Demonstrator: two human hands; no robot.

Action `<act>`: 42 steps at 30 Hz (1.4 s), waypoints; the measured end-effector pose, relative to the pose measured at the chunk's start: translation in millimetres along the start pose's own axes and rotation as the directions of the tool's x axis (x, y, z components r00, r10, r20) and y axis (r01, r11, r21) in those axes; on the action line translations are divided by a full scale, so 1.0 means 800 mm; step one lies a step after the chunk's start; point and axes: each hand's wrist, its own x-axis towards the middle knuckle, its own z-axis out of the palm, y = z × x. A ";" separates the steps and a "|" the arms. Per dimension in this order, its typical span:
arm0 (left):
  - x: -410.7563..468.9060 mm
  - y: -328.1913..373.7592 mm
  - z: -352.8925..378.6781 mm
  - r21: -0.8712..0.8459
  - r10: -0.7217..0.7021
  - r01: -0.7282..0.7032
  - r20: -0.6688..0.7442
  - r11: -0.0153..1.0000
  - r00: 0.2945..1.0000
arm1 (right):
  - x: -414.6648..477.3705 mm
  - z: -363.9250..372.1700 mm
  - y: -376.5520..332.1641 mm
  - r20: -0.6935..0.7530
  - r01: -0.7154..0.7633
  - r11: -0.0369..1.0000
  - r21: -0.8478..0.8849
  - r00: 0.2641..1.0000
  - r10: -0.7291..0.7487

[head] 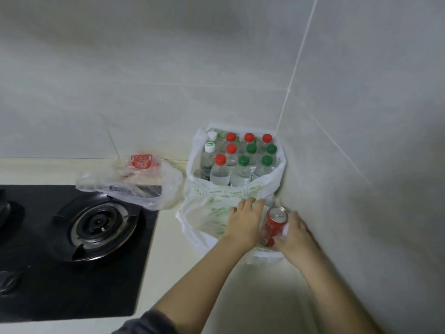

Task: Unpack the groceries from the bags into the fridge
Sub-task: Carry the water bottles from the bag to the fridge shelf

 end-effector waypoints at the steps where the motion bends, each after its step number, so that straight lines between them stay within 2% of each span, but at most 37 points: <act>1: 0.018 0.013 0.007 0.011 0.019 -0.020 0.060 1.000 0.998 | 0.002 -0.003 0.010 0.002 -0.033 0.999 -0.002 0.999 0.033; 5: 0.044 0.017 0.009 0.020 0.020 -0.023 0.171 1.000 0.985 | 0.004 0.007 0.006 0.011 0.031 0.999 -0.019 0.999 -0.031; 9: 0.066 0.019 0.017 -0.003 0.046 -0.047 0.250 0.999 0.967 | 0.011 0.013 0.008 0.029 0.029 0.998 -0.059 0.999 -0.027; 14: 0.069 0.007 0.013 -0.064 0.048 -0.035 0.208 0.997 0.977 | 0.016 0.022 0.013 -0.001 0.024 0.998 -0.061 1.000 -0.024; 18: 0.053 -0.016 -0.008 -0.083 -0.002 0.018 0.180 0.996 0.984 | 0.022 0.026 0.006 0.052 0.006 0.987 -0.159 0.999 0.002; 24: 0.012 -0.059 -0.064 -0.187 -0.076 0.085 0.055 0.979 0.996 | 0.041 0.010 -0.036 0.070 0.082 0.968 -0.237 0.995 -0.068; 31: -0.035 -0.104 -0.135 -0.317 -0.200 0.139 -0.169 0.938 0.965 | 0.071 -0.017 -0.132 -0.102 0.271 0.958 -0.093 0.955 -0.280; 35: -0.057 -0.122 -0.163 -0.363 -0.271 0.170 -0.247 0.916 0.930 | 0.099 -0.015 -0.185 -0.122 0.355 0.934 0.042 0.930 -0.347; 38: -0.079 -0.135 -0.179 -0.415 -0.329 0.197 -0.275 0.888 0.904 | 0.126 -0.006 -0.218 -0.141 0.356 0.929 0.103 0.930 -0.340; 42: -0.108 -0.151 -0.193 -0.443 -0.396 0.228 -0.336 0.867 0.854 | 0.155 0.010 -0.243 -0.050 0.265 0.960 0.095 0.964 -0.261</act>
